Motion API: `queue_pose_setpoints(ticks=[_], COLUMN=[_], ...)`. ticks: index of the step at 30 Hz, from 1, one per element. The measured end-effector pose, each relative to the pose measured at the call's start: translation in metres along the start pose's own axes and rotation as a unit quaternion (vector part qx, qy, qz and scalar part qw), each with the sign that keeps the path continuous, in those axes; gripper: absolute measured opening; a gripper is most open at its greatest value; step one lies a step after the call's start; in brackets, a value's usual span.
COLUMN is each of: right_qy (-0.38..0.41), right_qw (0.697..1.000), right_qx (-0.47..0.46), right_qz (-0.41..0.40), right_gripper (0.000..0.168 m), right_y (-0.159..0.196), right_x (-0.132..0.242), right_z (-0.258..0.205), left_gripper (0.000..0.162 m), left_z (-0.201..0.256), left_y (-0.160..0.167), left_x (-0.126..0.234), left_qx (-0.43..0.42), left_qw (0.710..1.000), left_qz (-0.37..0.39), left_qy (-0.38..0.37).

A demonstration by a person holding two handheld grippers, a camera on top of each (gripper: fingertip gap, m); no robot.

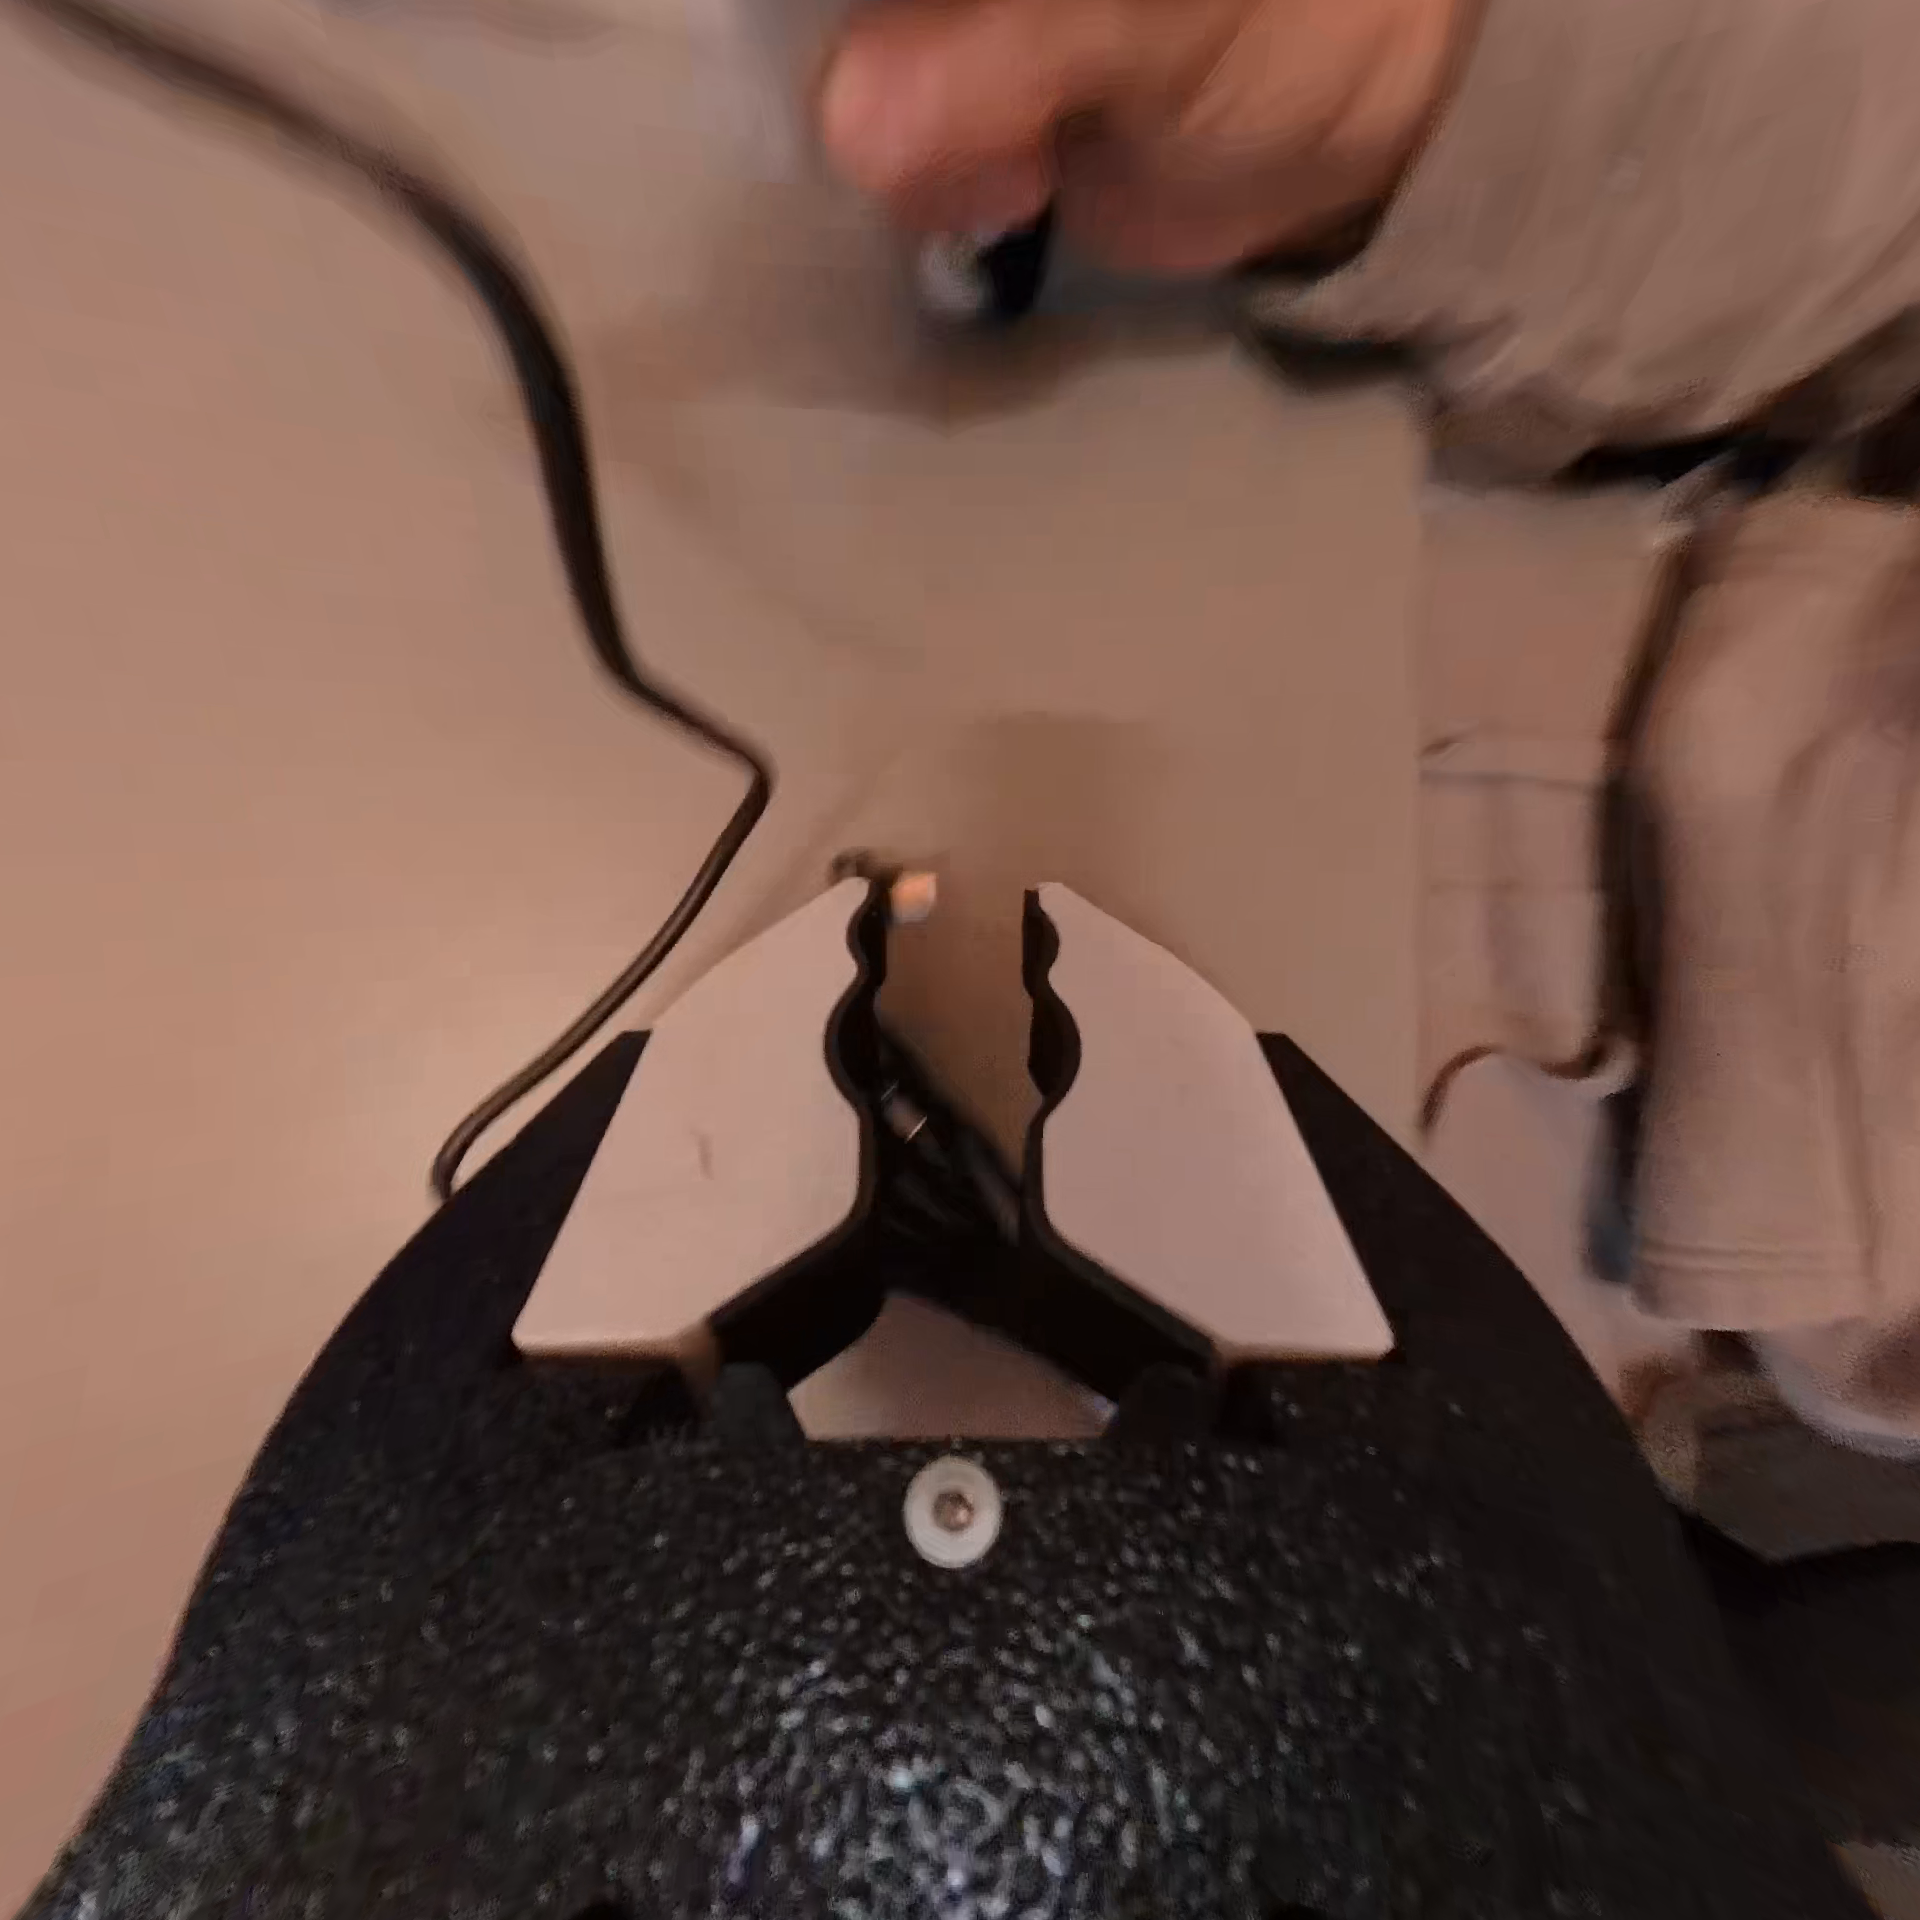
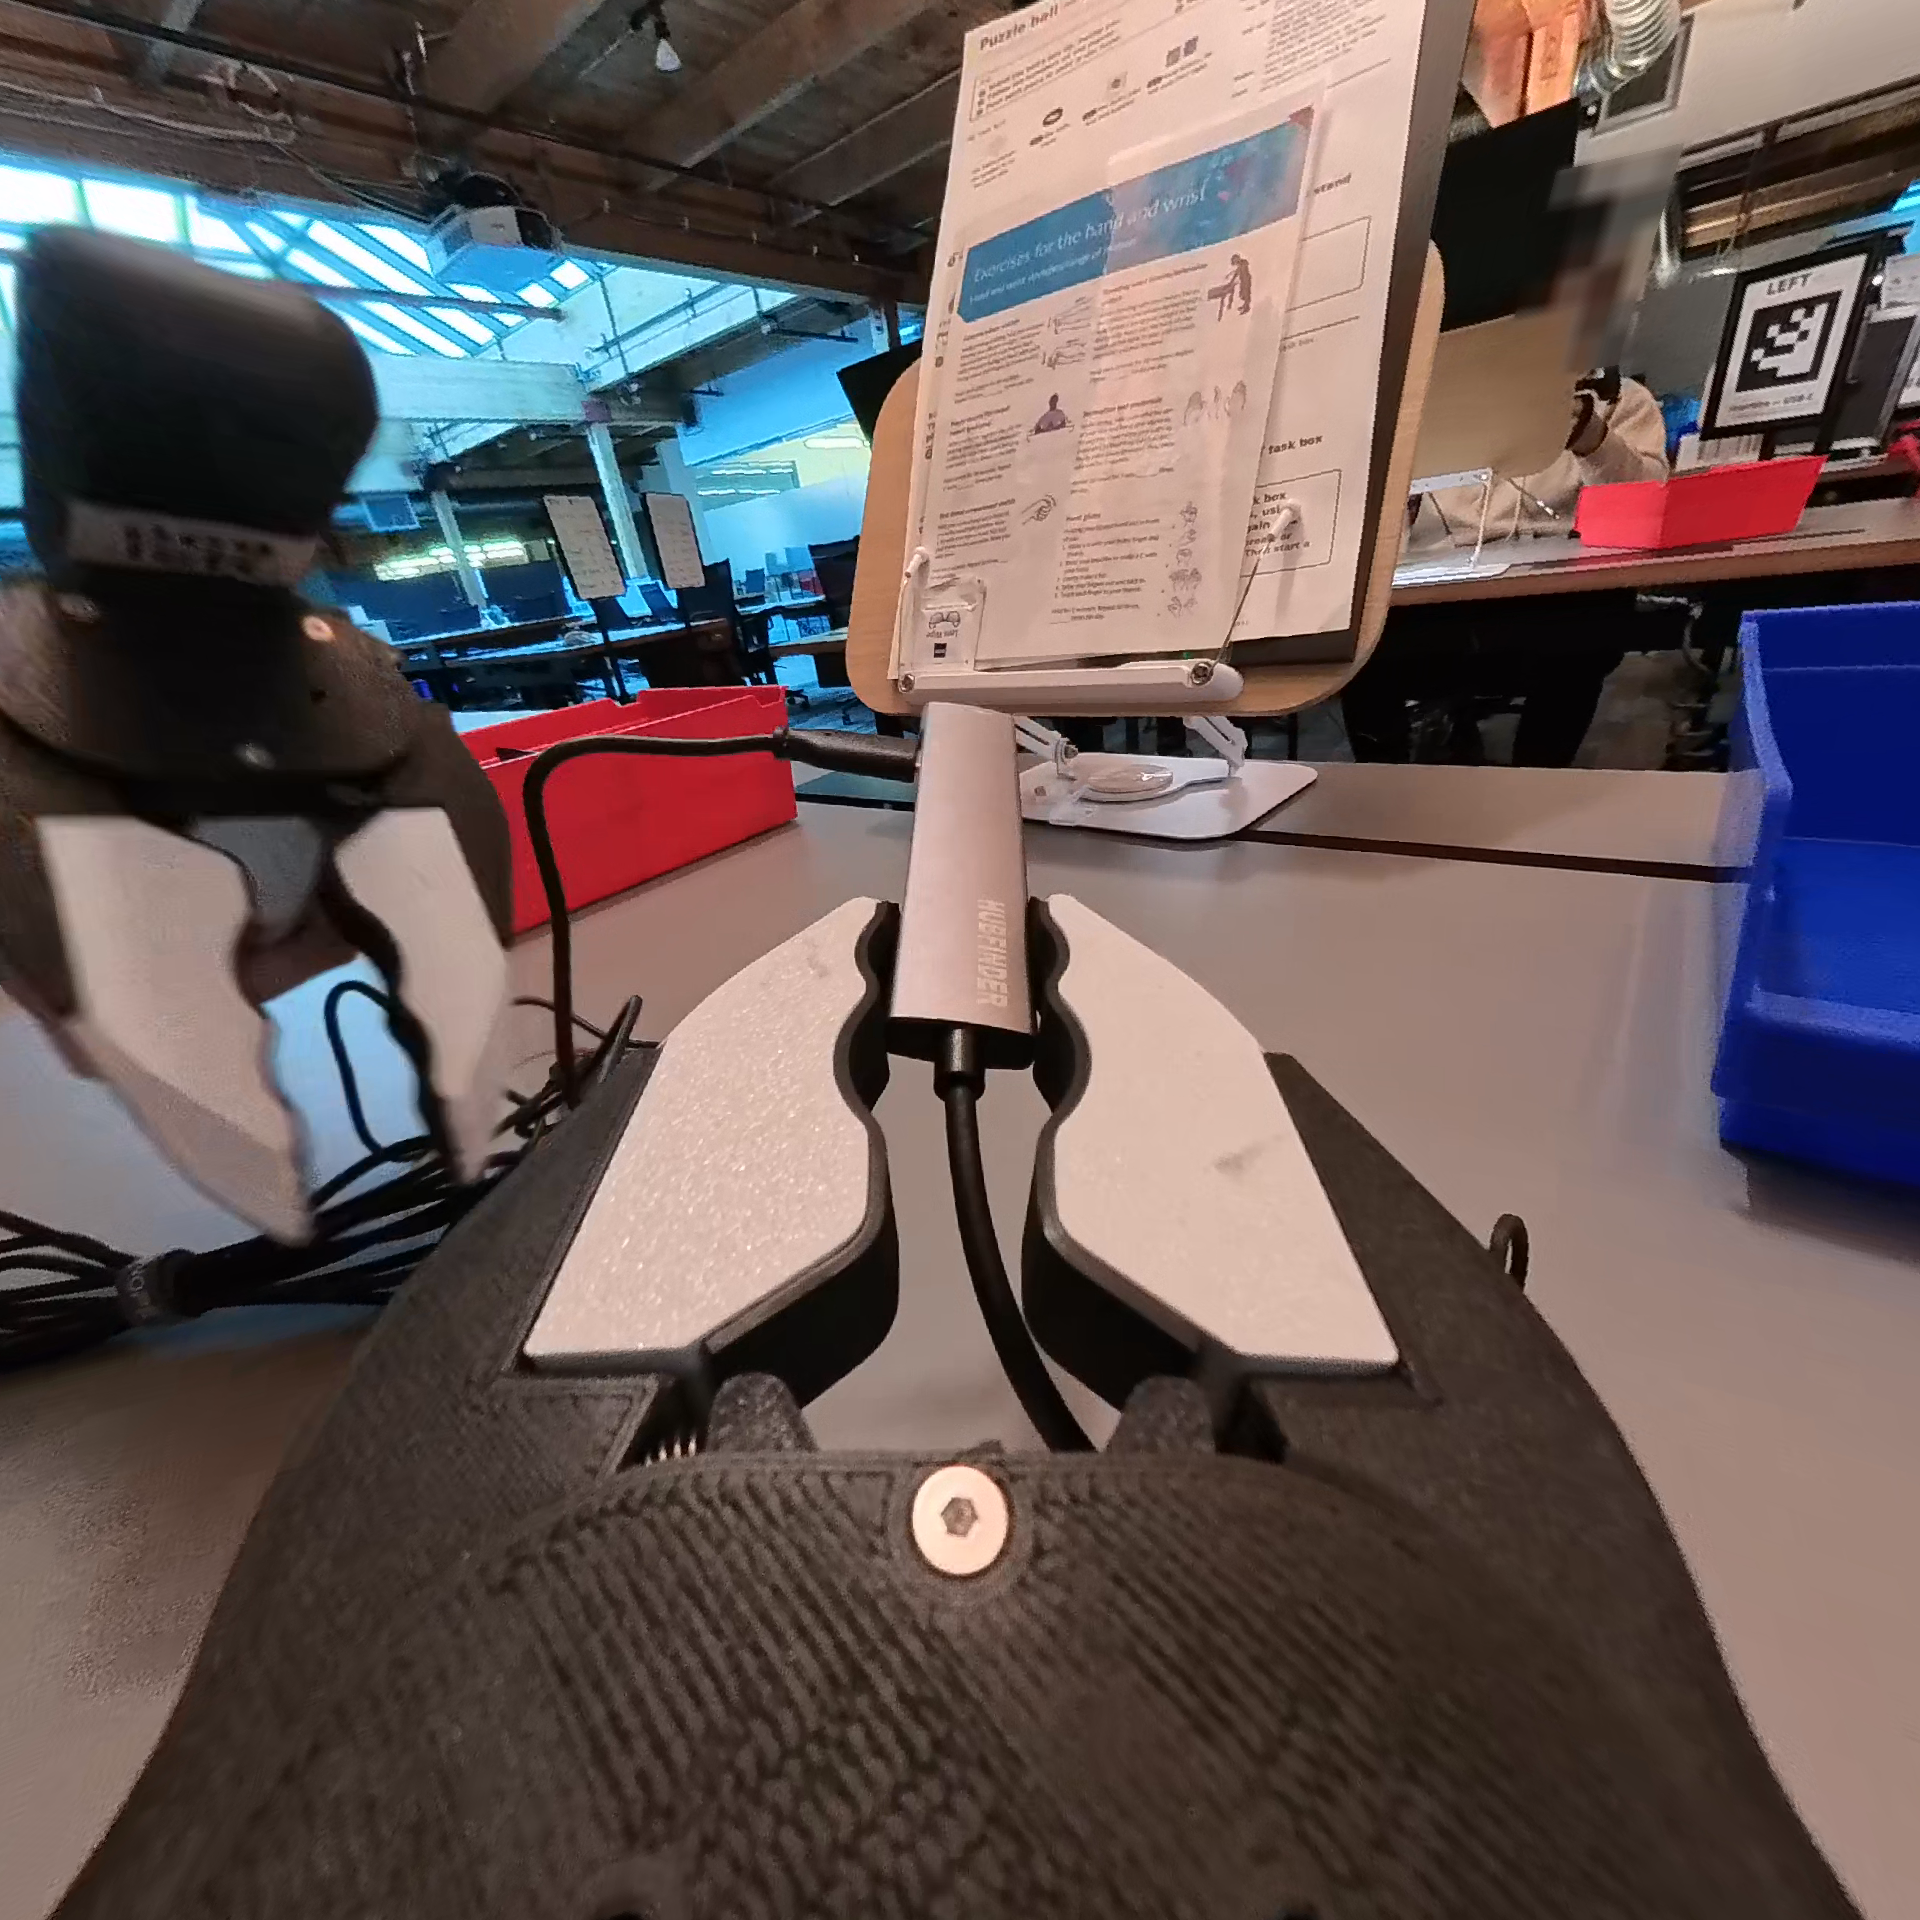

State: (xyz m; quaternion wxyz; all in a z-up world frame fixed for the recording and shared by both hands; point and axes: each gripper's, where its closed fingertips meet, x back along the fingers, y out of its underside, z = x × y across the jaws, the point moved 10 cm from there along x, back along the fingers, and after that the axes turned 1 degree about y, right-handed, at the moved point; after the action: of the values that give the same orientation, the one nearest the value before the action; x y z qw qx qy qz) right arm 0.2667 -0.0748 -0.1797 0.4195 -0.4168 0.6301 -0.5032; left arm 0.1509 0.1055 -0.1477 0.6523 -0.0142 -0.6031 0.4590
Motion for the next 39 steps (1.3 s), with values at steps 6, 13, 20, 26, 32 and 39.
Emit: queue_pose_setpoints(ticks=[6, 13, 20, 26, 32, 39], right_qy=[-0.005, -0.015, -0.021, -0.023, -0.010, -0.019], right_qw=[1.000, 0.997, 0.997, 0.998, 0.996, 0.994], right_qx=[0.022, 0.076, 0.068, 0.048, 0.083, 0.103], right_qz=[-0.010, -0.018, -0.011, 0.015, 0.034, 0.017], right_gripper=[0.025, 0.025, 0.025, 0.025, 0.036, 0.041], right_y=[0.001, 0.002, 0.002, 0.000, 0.001, 0.002], right_x=[-0.002, -0.005, -0.003, 0.001, -0.001, -0.004], right_z=[-0.005, -0.016, -0.015, -0.010, -0.017, -0.022], left_gripper=[0.029, 0.044, 0.014, 0.009, 0.008, 0.008], left_z=[0.001, -0.073, -0.086, -0.097, -0.095, -0.093], left_y=[-0.042, -0.031, -0.037, -0.027, -0.022, -0.022], left_x=[0.047, 0.038, 0.006, 0.018, 0.020, 0.011], left_qx=[0.074, 0.346, 0.378, 0.417, 0.456, 0.482], left_qw=[0.975, 0.884, 0.840, 0.801, 0.754, 0.716], left_qz=[0.208, 0.312, 0.365, 0.399, 0.439, 0.471], left_qy=[-0.035, -0.033, 0.138, 0.161, 0.174, 0.182])
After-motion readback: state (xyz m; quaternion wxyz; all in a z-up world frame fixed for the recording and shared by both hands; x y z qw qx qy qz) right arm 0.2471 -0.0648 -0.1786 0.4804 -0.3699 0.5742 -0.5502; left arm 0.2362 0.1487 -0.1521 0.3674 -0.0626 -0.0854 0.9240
